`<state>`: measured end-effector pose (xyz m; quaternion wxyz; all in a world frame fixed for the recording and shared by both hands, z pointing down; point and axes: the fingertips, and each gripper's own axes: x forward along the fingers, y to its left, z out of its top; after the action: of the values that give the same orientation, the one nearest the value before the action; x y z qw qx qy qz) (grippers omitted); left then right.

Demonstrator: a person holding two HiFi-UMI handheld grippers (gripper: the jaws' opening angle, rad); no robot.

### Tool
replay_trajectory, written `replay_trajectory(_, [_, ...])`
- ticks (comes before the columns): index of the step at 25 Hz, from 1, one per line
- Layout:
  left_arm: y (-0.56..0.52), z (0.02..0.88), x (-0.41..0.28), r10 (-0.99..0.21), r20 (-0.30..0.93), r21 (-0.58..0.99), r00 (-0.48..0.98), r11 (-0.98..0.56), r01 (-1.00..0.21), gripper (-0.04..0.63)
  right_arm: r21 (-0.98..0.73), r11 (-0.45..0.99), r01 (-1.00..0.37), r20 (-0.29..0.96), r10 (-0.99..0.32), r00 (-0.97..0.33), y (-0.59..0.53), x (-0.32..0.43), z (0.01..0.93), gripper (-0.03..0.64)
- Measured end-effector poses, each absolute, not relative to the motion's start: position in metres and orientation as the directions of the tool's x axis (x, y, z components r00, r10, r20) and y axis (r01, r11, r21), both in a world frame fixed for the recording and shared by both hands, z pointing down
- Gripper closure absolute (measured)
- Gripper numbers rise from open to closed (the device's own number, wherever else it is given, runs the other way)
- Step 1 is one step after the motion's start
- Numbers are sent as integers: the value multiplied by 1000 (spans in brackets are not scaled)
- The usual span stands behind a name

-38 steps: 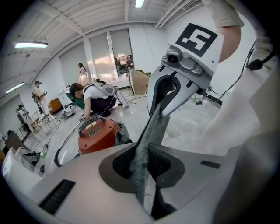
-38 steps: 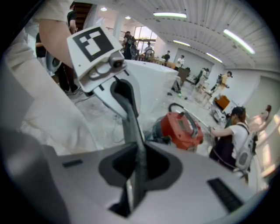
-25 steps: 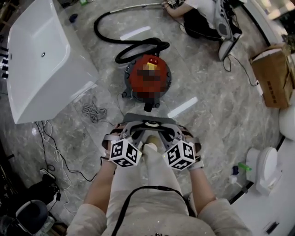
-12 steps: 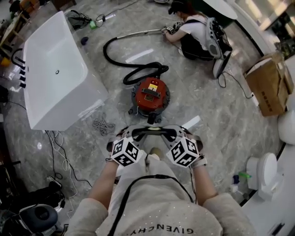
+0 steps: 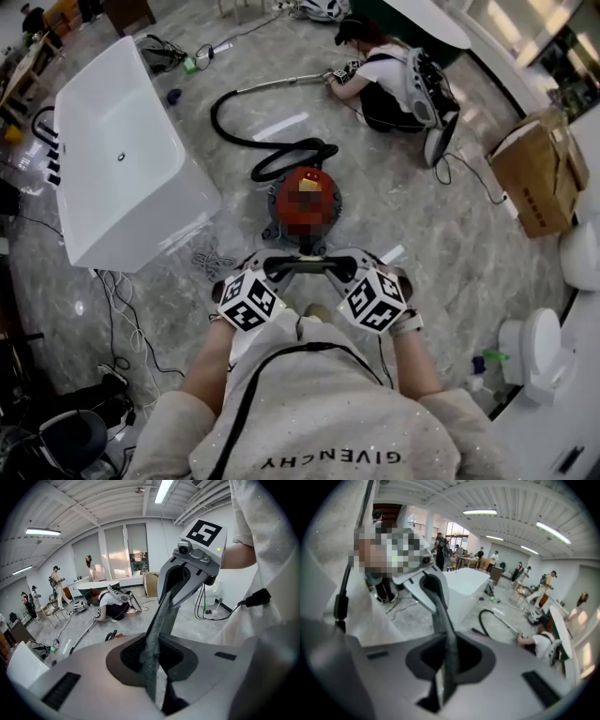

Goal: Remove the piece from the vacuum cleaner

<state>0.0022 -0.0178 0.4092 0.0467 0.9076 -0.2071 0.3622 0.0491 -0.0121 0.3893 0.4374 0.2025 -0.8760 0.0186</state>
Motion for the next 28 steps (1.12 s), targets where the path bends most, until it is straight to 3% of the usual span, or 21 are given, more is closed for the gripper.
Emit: replay_trajectory(28, [-9,374,-24,-341,640,7,689,-894,-449,537,141,941,-309,764,-301,-571,-4,21,349,571])
